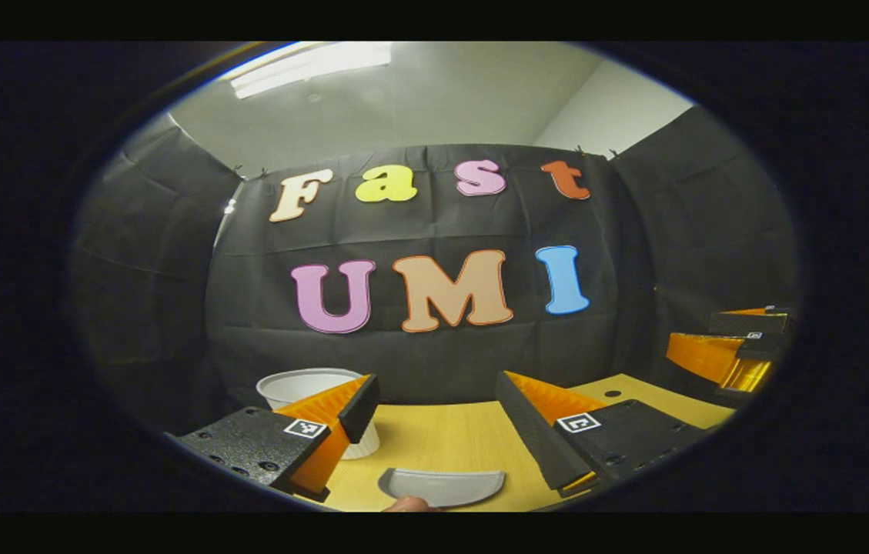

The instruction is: Pick up the small broom and dustpan from the desktop, sweep the trash into the dustpan with the broom, and then empty the trash into the garbage bin.

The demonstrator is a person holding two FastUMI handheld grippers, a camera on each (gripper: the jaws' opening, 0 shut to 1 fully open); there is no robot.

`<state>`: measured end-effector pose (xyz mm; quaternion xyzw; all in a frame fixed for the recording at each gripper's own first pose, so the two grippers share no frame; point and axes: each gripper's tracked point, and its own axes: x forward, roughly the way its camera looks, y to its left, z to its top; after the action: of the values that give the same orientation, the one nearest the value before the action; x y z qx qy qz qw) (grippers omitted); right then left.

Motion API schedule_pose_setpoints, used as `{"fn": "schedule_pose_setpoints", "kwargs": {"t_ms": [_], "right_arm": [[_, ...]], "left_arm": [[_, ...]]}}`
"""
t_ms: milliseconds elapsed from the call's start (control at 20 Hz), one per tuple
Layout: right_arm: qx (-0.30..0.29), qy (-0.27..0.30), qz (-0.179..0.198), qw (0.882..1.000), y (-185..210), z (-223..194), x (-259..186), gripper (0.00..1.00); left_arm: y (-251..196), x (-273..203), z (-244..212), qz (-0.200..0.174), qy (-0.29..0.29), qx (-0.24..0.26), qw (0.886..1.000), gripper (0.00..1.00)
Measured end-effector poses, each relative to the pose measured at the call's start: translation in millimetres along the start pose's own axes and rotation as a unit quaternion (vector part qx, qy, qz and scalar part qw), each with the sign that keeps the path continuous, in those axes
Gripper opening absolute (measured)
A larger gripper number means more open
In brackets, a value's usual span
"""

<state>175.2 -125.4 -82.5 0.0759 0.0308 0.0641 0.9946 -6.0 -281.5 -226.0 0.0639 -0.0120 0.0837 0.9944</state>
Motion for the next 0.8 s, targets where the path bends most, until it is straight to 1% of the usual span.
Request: {"fn": "schedule_pose_setpoints", "kwargs": {"t_ms": [400, 450, 500, 800], "right_arm": [[-0.005, -0.001, -0.009, 1.0, -10.3, 0.3, 0.7, 0.93], [-0.005, -0.002, -0.011, 1.0, -12.0, -0.3, 1.5, 0.92], [-0.004, -0.001, -0.012, 1.0, -13.4, 0.0, 2.2, 0.93], [-0.008, 0.001, -0.014, 1.0, -17.8, -4.6, 5.2, 0.93]], "left_arm": [[-14.1, 7.5, 1.4, -0.014, 0.001, 0.009, 1.0, 0.92], [-14.7, 9.0, 1.0, -0.014, 0.001, 0.009, 1.0, 0.92], [-16.0, 9.0, 0.2, -0.015, 0.003, 0.011, 1.0, 0.92], [-20.9, 14.6, -2.0, -0.021, 0.007, 0.018, 1.0, 0.93]]}}
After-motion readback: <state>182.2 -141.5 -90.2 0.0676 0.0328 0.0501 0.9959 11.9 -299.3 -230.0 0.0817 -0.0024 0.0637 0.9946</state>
